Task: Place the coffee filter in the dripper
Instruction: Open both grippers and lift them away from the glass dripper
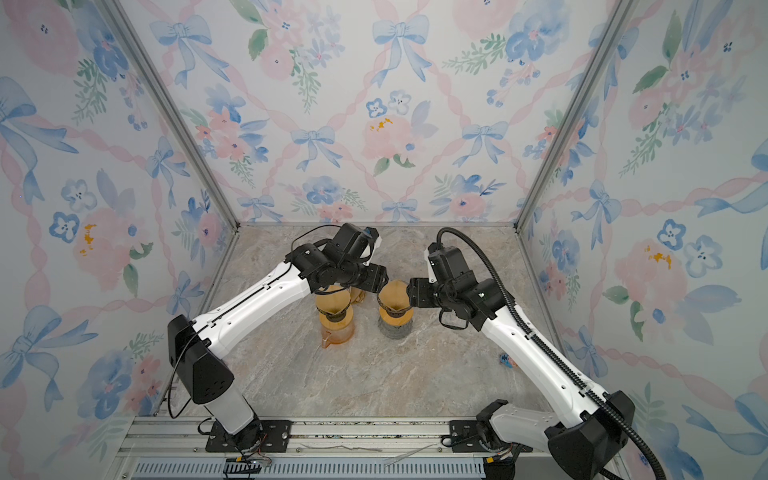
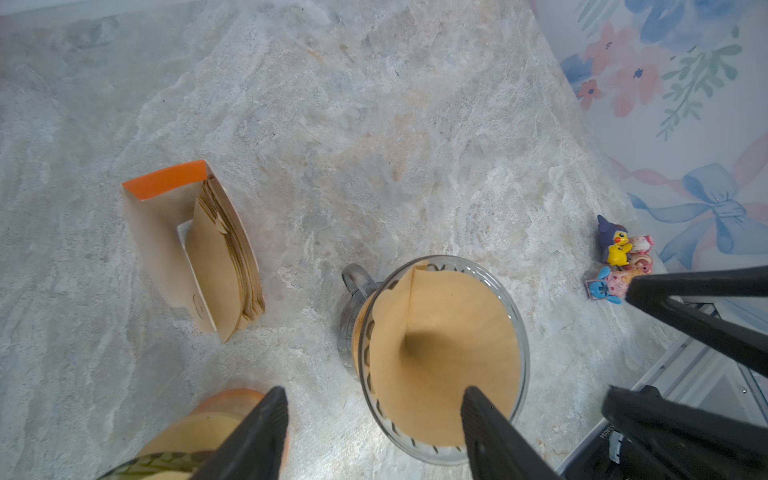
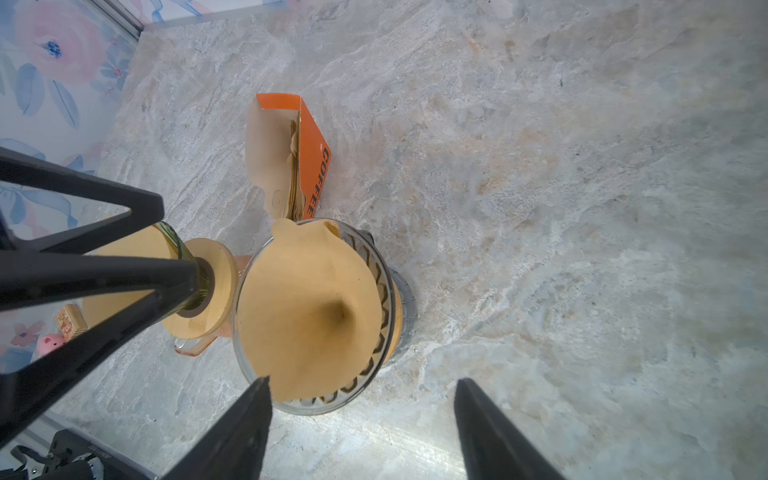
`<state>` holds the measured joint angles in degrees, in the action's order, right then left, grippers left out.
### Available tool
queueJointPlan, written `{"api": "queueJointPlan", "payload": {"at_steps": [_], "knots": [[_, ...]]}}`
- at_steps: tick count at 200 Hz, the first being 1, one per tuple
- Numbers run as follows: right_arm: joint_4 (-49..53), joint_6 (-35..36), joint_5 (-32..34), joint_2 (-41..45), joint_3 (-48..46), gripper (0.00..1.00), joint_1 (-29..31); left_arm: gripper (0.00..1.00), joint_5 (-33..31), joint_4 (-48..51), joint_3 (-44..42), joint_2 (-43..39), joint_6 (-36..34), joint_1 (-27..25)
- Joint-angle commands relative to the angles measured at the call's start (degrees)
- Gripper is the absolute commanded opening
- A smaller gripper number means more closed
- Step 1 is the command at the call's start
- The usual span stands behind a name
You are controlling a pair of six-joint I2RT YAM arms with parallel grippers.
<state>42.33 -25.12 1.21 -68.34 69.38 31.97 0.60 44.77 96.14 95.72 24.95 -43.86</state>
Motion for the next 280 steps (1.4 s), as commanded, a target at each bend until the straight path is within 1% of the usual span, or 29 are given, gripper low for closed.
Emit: {"api": "queueJointPlan", "payload": {"at_steps": [1,15,26,36,42,44,48,55,66,105,129,157,172,190,209,212,227,235,247,260,280], "knots": [[-1.4,1.2,-0.4,3.1,-1.6,0.78,-0.3,0.7,-1.2,-1.2,-3.1,-5.7,0.6,-0.2],[-0.7,2.4,0.0,3.8,-1.8,0.81,-0.3,0.76,-2.0,-2.9,-5.8,-9.2,0.1,0.1],[0.1,3.4,0.5,4.4,-1.9,0.85,-0.3,0.82,-2.5,-4.4,-8.4,-12.3,-0.4,0.5],[0.7,3.8,1.0,5.1,-2.0,0.92,-0.3,0.9,-3.1,-5.5,-11.1,-15.3,-0.5,1.2],[0.9,4.2,1.3,5.7,-2.1,0.97,-0.3,0.97,-3.0,-6.3,-12.8,-17.1,-0.6,1.9],[0.9,4.2,1.4,6.0,-2.2,0.98,-0.3,0.98,-3.0,-6.5,-13.4,-17.6,-0.5,2.1],[0.9,4.3,1.9,6.4,-2.4,1.0,-0.3,0.98,-3.0,-7.2,-14.5,-18.9,-0.5,2.7],[0.8,4.3,2.5,7.2,-2.7,0.97,-0.3,0.98,-2.6,-8.3,-16.7,-21.0,-0.4,4.0],[0.1,4.3,3.1,8.7,-3.5,0.96,-0.3,0.98,-1.3,-10.6,-20.4,-24.5,-0.8,6.4],[-3.5,4.9,7.6,14.0,-7.2,0.96,-0.4,0.98,0.5,-16.2,-32.1,-35.6,-2.0,17.8],[-3.0,6.3,11.0,14.9,-7.6,0.96,-0.4,0.98,1.3,-20.6,-38.7,-41.2,-4.4,23.2],[-1.6,7.5,13.2,14.5,-7.3,0.96,-0.5,0.98,-3.3,-28.9,-46.9,-47.5,-6.5,25.5],[-1.5,6.9,15.6,14.5,-7.9,0.96,-0.5,0.98,-4.6,-31.3,-49.5,-48.7,-7.2,27.0],[-2.7,5.9,17.9,14.9,-9.3,0.96,-0.5,0.98,-5.4,-32.2,-51.2,-47.9,-8.1,28.3],[-5.4,6.4,18.8,15.9,-11.5,0.96,-0.5,0.98,-11.0,-33.5,-53.6,-47.1,-6.6,29.7],[-6.0,6.6,18.9,16.2,-12.1,0.96,-0.5,0.98,-11.7,-34.1,-55.5,-47.1,-6.5,30.0],[-9.0,6.9,19.7,18.0,-14.7,0.96,-0.5,0.98,-16.2,-36.8,-59.1,-46.7,-4.8,31.7],[-10.5,6.8,20.5,18.8,-15.9,0.96,-0.6,0.98,-17.1,-38.9,-61.2,-46.5,-4.5,32.9],[-12.2,7.6,21.7,19.5,-17.8,0.96,-0.6,0.98,-16.3,-45.3,-65.6,-46.2,-7.7,34.5],[-12.6,7.8,24.0,19.7,-19.0,0.96,-0.7,0.98,-18.1,-51.6,-69.8,-46.0,-8.3,35.9],[-13.0,8.9,28.0,18.9,-20.2,0.96,-0.9,0.98,-17.4,-59.7,-74.2,-44.3,-10.2,37.8]]}}
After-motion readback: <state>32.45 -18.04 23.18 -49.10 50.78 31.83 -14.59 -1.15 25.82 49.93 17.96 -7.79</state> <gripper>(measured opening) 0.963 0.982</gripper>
